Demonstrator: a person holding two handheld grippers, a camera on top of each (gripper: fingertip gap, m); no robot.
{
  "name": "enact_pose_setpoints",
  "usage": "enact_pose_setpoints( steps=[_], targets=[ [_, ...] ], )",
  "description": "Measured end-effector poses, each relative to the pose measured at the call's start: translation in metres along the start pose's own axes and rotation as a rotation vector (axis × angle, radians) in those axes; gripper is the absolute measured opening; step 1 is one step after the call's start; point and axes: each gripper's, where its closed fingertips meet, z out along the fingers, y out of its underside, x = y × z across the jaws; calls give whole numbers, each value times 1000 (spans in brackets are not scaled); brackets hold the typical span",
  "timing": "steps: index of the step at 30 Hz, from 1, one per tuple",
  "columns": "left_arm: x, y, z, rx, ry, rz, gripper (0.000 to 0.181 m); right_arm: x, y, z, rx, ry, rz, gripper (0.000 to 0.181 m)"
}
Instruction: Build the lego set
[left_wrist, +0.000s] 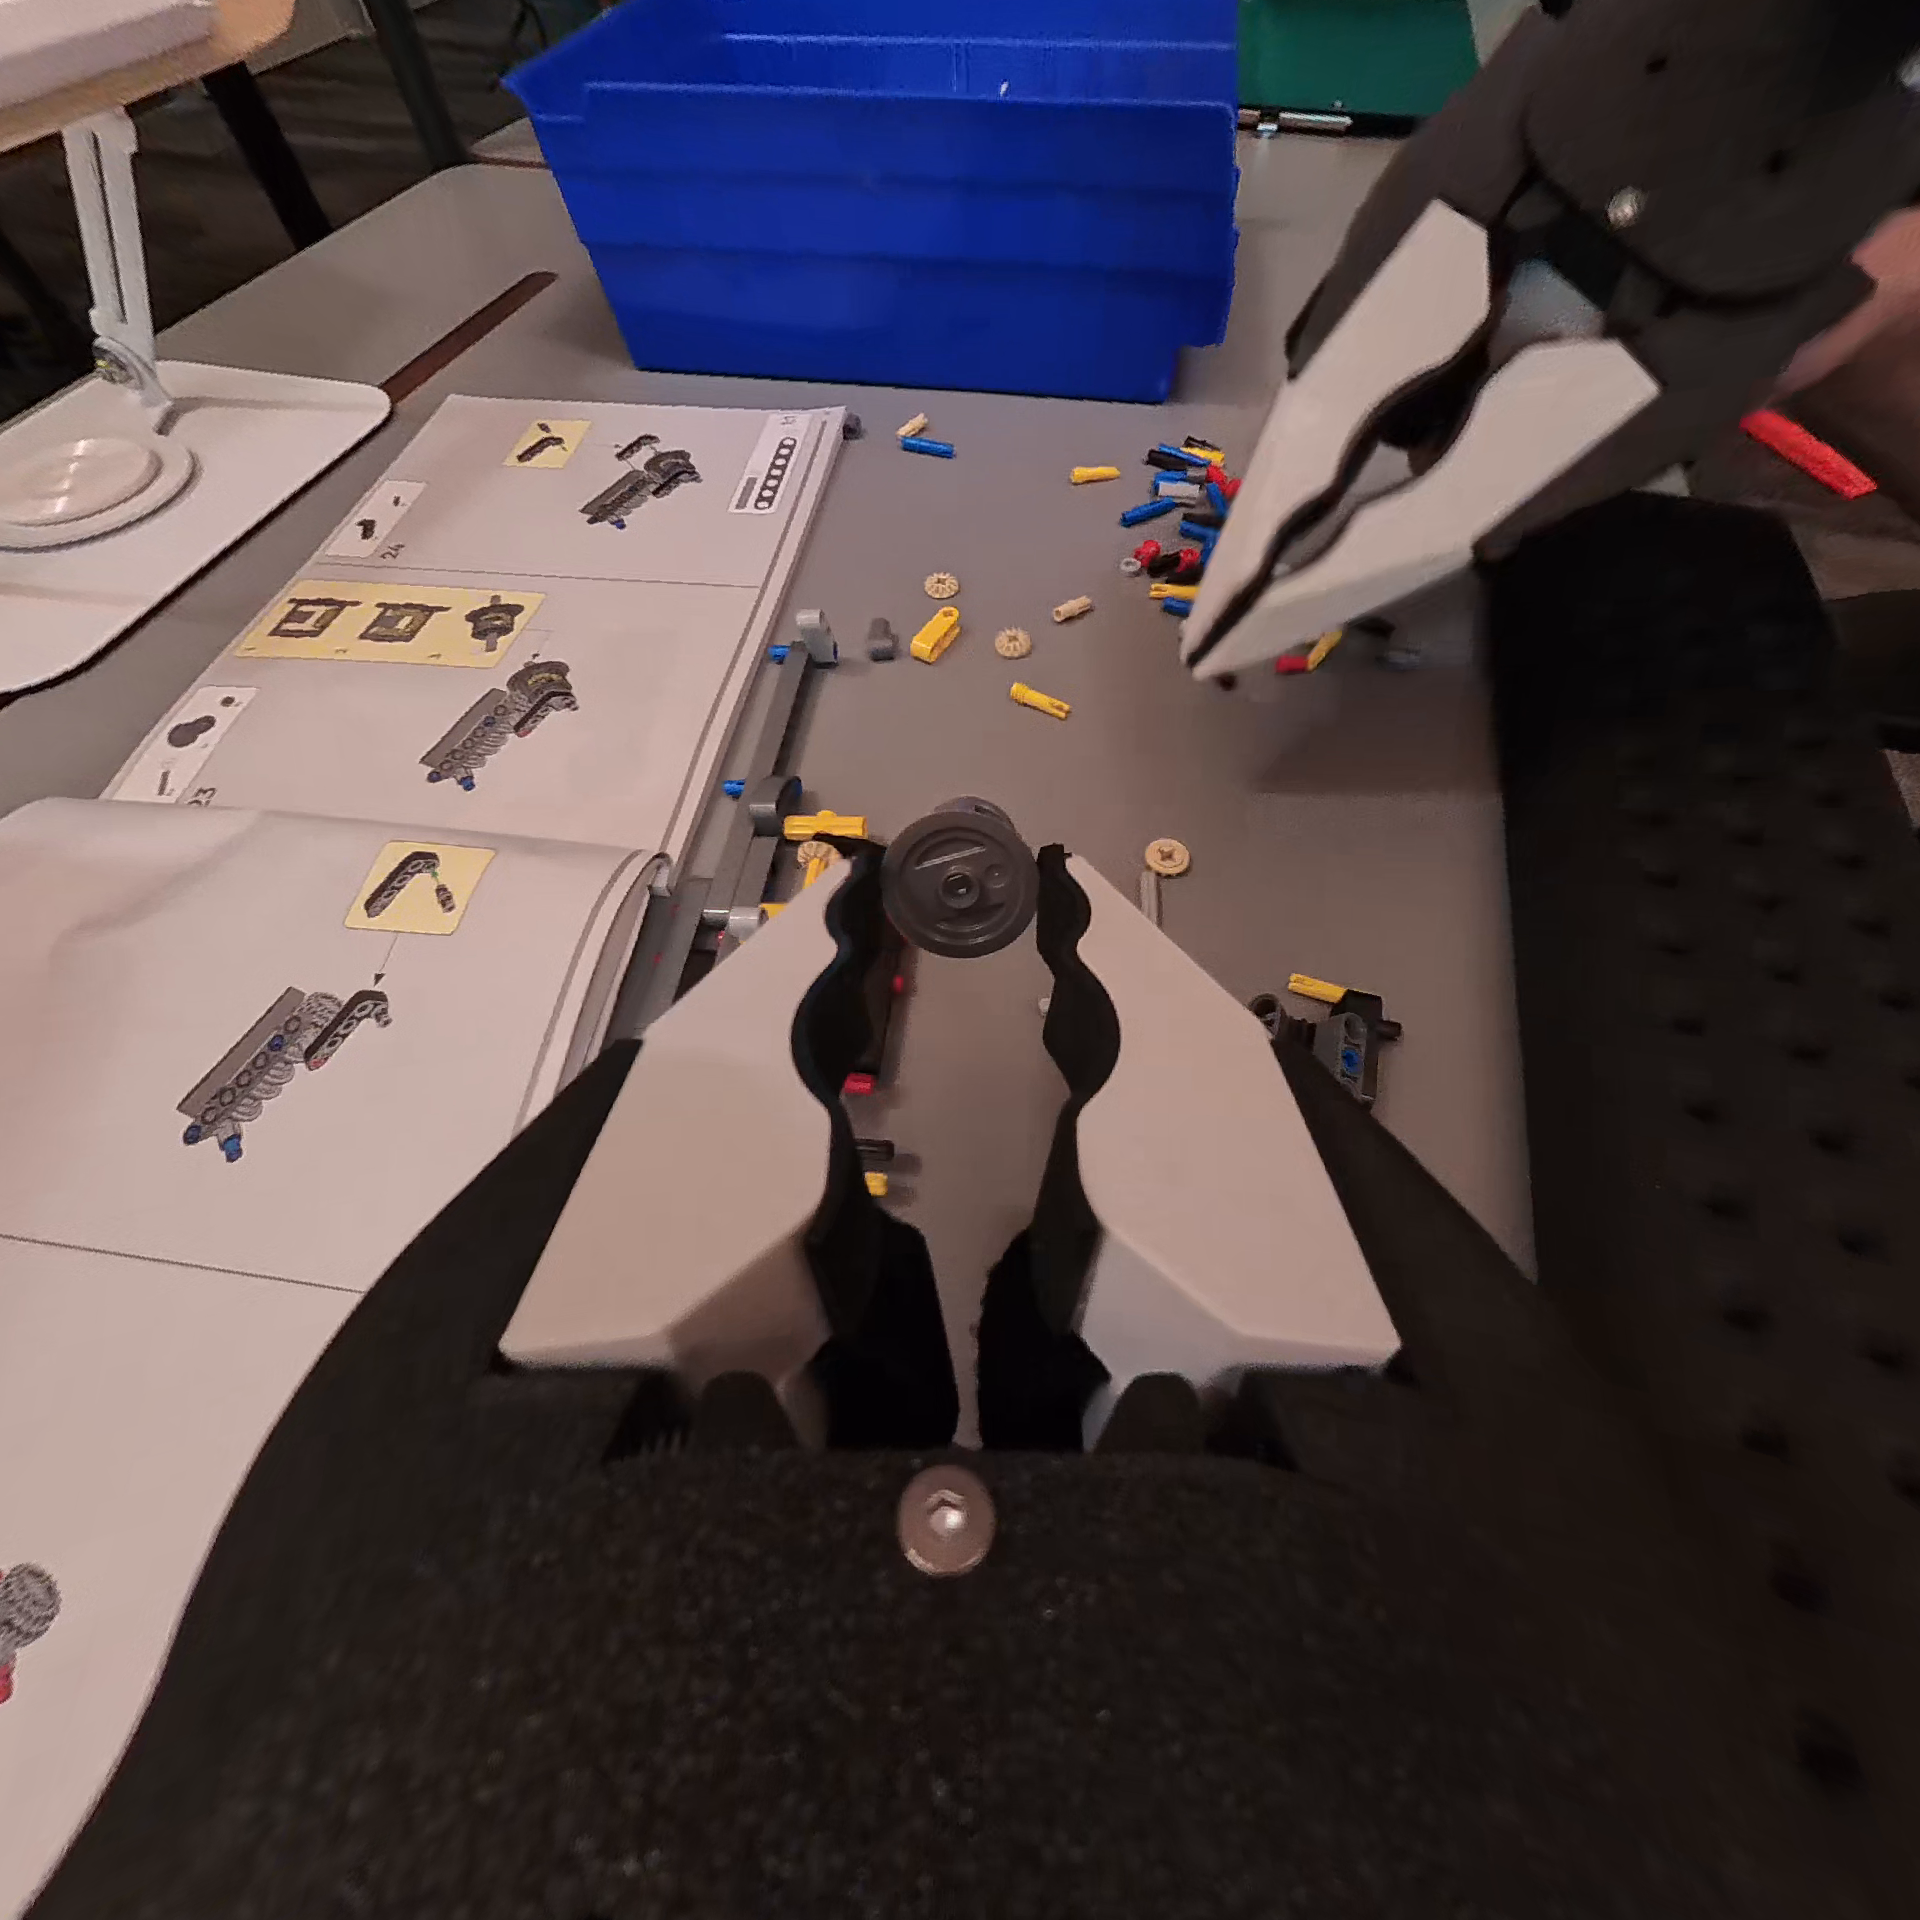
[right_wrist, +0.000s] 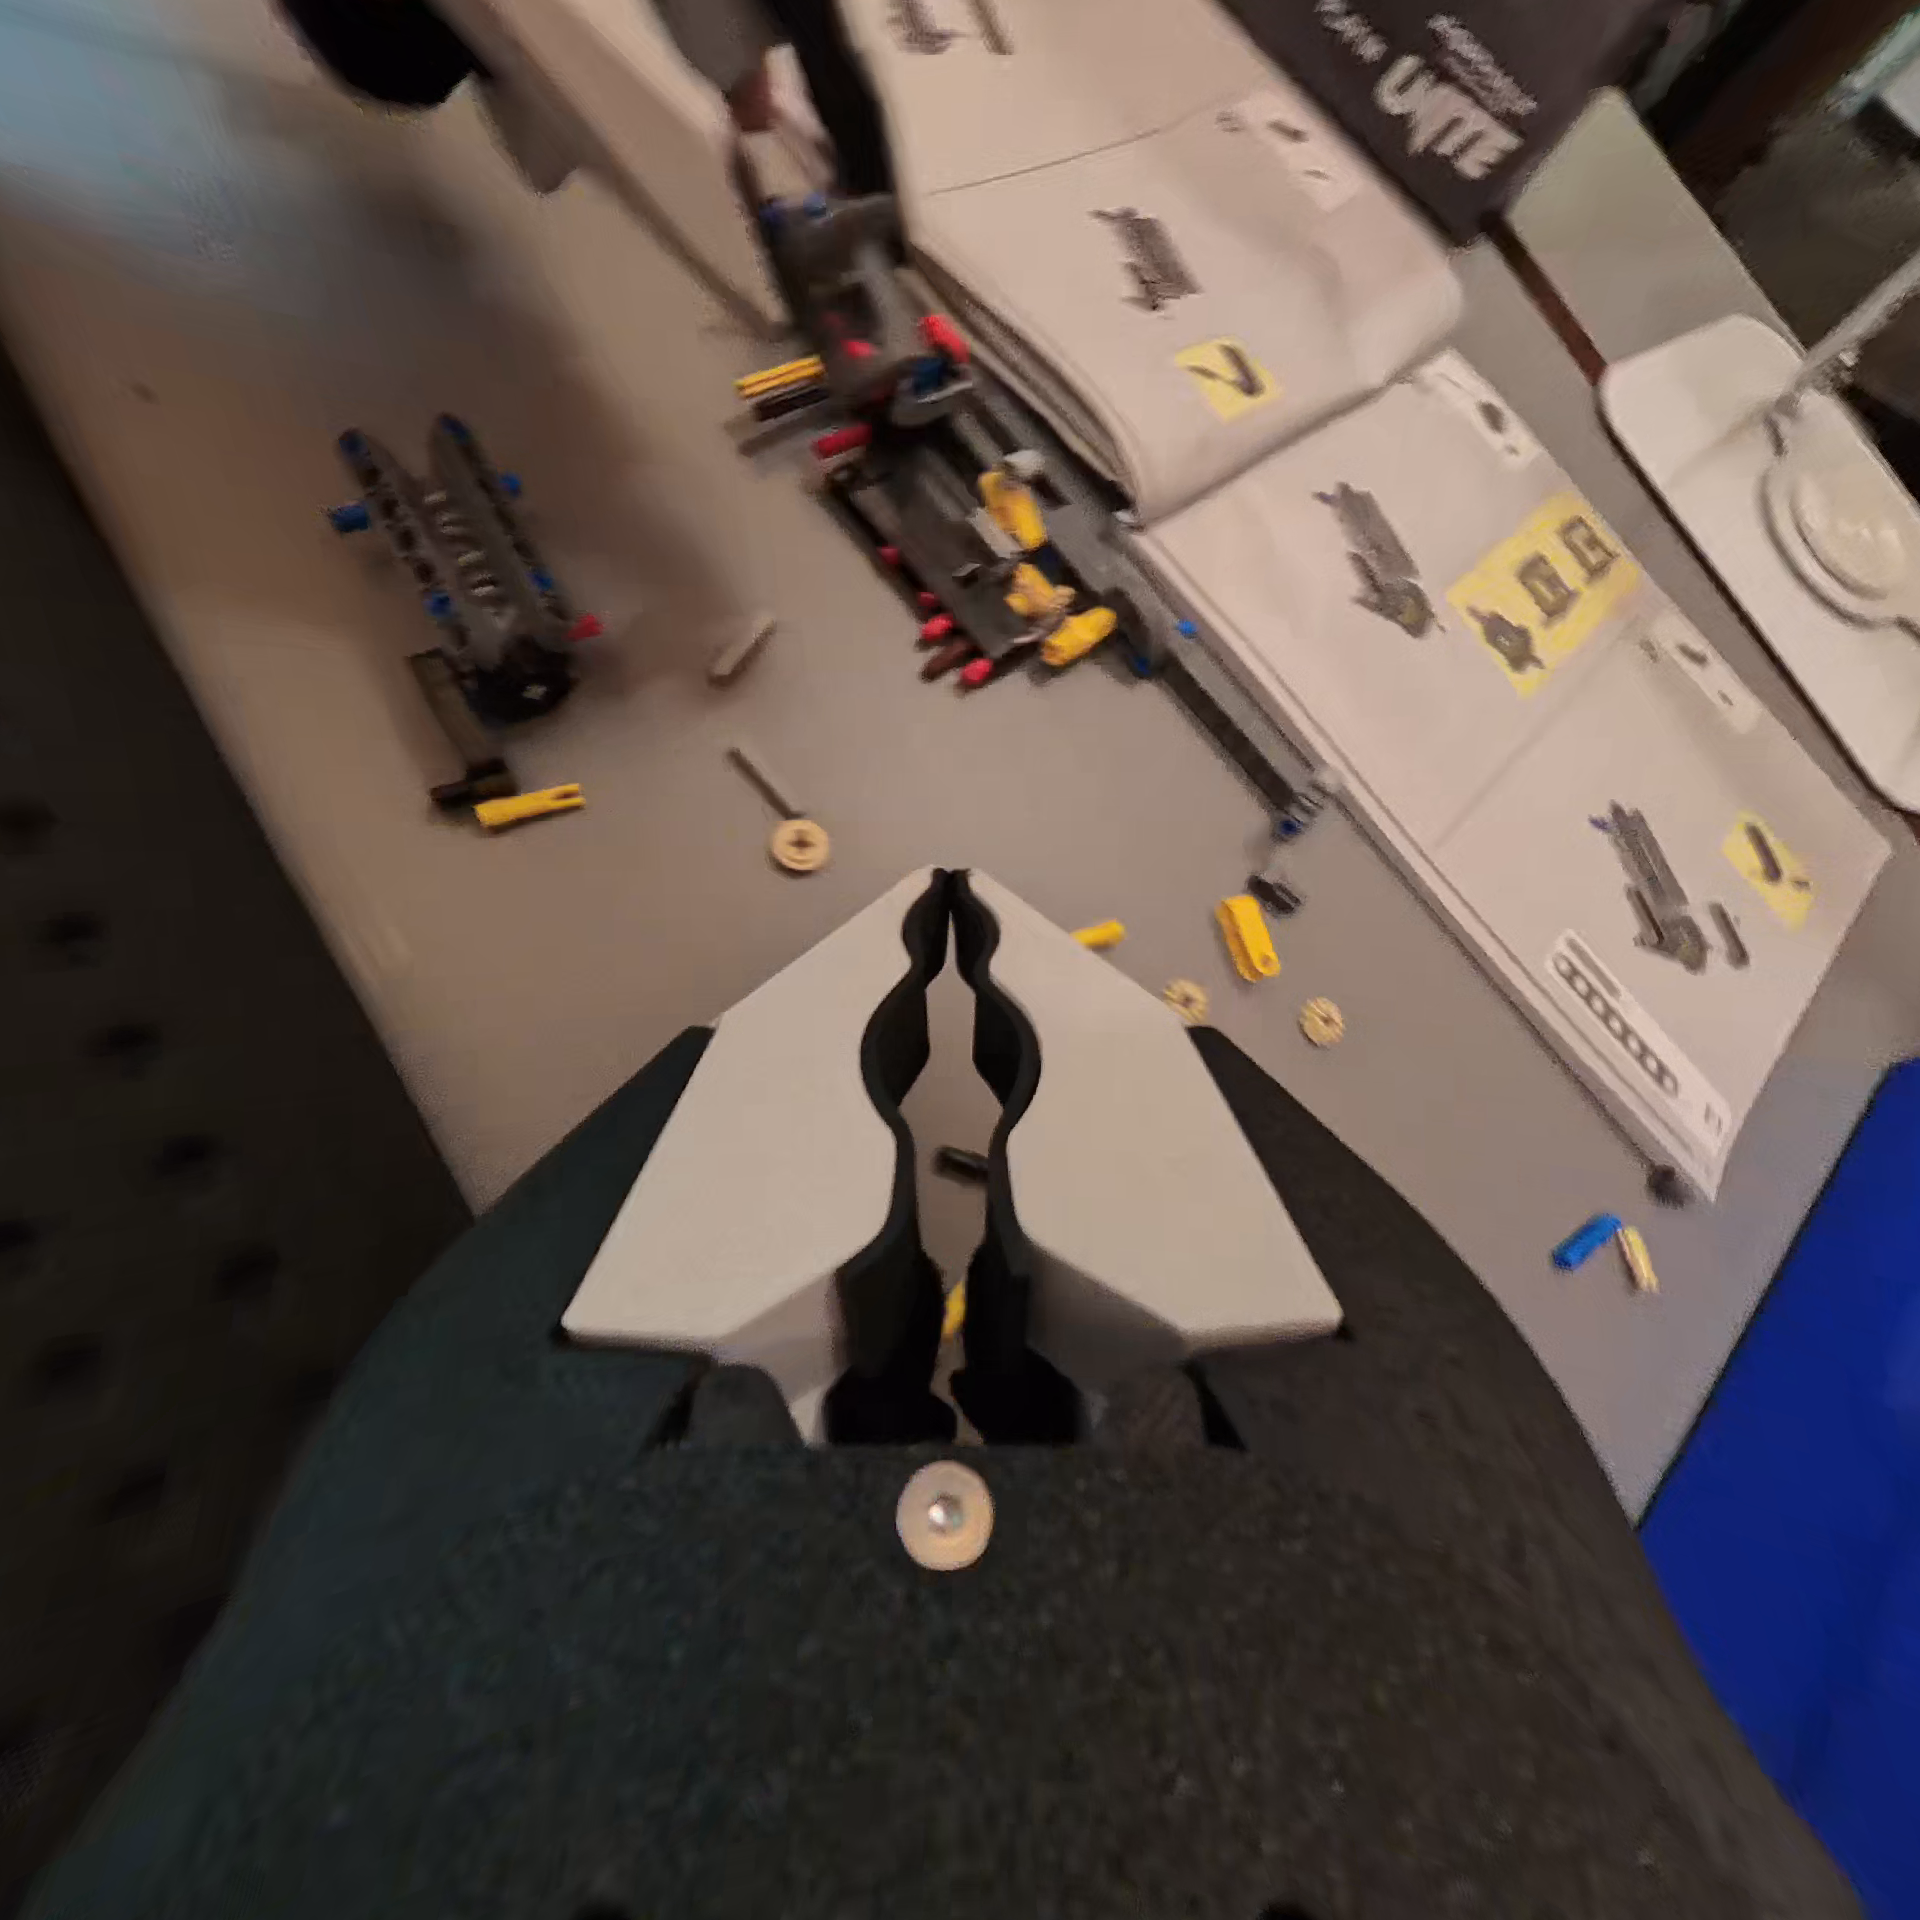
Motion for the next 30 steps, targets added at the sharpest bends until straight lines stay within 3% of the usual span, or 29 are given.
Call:
enact_pose_setpoints(
  steps=[3, 6, 15, 30],
  targets=[
    [1, -4, -2, 20, 4, 6, 29, 37, 24, -16, -18, 12, 196, 12],
    [3, -4, -1, 13, 2, 24, 29, 47, 47, -14, -79, -61, 305, 25],
    [8, -2, 2, 6, 16, 43, 29, 59, 52, 24, -104, -102, 246, 24],
    [2, -19, -7, 118, 67, -116, 29, 56, 54, 35, -124, -143, 225, 11]
  ],
)
